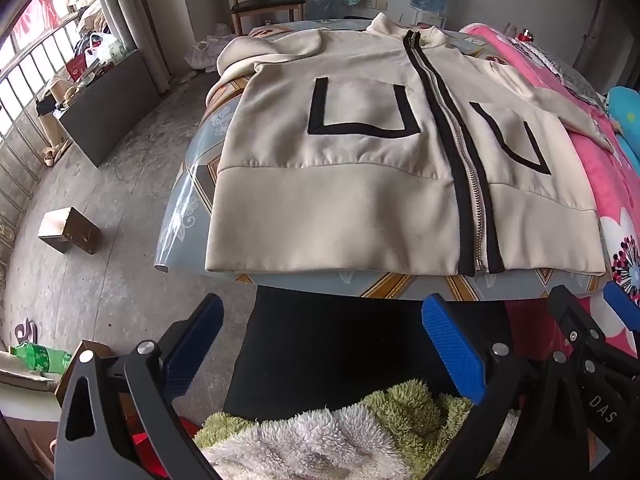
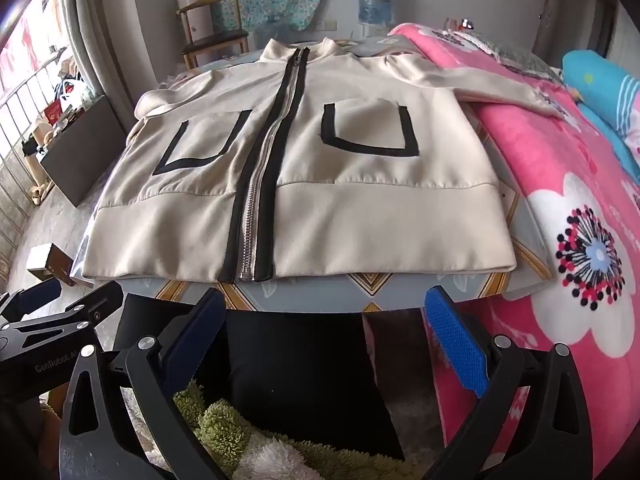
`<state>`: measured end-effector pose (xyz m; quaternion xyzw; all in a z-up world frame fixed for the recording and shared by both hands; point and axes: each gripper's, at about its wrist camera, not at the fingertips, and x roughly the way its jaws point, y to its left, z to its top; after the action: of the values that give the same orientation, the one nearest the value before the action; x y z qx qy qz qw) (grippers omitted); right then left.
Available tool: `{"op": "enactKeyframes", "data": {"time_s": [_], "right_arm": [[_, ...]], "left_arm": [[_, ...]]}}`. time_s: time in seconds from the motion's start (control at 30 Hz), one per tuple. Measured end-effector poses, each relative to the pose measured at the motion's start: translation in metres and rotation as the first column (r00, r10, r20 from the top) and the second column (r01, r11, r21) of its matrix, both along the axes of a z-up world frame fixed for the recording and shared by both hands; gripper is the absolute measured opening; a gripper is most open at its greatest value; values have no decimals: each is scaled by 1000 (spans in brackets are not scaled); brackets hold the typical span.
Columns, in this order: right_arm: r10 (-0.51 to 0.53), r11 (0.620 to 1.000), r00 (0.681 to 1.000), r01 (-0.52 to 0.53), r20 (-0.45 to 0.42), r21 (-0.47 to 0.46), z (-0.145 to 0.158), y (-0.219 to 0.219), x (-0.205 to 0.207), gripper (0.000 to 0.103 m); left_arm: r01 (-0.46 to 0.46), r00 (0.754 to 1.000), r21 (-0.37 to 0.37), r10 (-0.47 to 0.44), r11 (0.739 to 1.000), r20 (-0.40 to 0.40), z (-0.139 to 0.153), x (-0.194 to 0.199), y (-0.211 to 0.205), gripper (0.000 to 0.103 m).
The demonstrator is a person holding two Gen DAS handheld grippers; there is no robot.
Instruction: Fold large clothes
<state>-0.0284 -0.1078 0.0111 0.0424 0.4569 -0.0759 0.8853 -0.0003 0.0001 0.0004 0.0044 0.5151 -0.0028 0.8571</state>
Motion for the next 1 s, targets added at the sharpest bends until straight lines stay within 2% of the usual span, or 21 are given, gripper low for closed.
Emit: {"op": "enactKeyframes", "data": {"time_s": [0.37, 1.0], "right_arm": [[5, 1000, 1000, -5, -8, 13, -8, -3, 5, 96], [7, 1000, 1000, -7, 5, -2, -2, 1, 1, 96]], "left_arm": [[0, 1000, 0, 0, 1000, -5, 0, 0, 0, 98], [-2, 1000, -3, 2, 1000, -6, 2, 0, -5, 98]]}}
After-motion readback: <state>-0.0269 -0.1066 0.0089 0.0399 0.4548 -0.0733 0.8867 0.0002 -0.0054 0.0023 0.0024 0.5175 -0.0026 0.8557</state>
